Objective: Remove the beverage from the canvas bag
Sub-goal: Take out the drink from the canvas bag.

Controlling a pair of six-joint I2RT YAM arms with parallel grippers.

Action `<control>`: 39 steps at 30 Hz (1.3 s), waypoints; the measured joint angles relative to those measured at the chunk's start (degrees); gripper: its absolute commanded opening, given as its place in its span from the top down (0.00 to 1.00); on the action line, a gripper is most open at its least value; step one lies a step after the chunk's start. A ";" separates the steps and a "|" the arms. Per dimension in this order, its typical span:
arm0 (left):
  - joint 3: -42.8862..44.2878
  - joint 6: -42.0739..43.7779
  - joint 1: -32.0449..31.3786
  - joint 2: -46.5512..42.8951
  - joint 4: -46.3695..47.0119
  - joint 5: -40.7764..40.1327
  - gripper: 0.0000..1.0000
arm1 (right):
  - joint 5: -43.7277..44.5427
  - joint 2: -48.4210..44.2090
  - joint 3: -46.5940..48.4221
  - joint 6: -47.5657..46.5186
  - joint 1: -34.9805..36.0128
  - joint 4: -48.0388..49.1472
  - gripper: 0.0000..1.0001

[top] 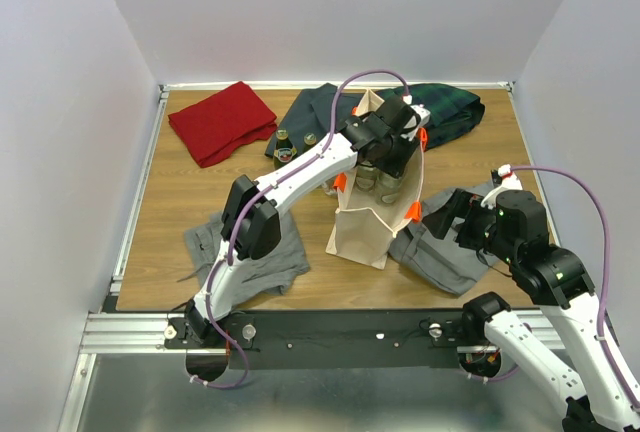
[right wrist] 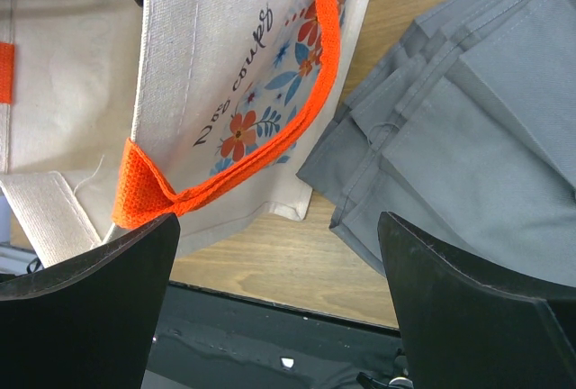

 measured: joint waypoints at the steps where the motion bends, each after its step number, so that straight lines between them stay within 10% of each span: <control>1: 0.02 0.02 0.07 0.00 0.00 -0.02 0.51 | 0.00 0.00 0.00 -0.02 0.00 0.00 0.00; 12: 0.02 -0.76 0.20 0.22 0.00 0.33 0.29 | 0.00 -0.11 0.00 -0.02 0.00 0.00 0.00; 39: 3.17 -3.48 0.52 1.03 0.55 1.70 0.34 | 0.00 -0.11 0.00 0.00 0.00 0.00 0.00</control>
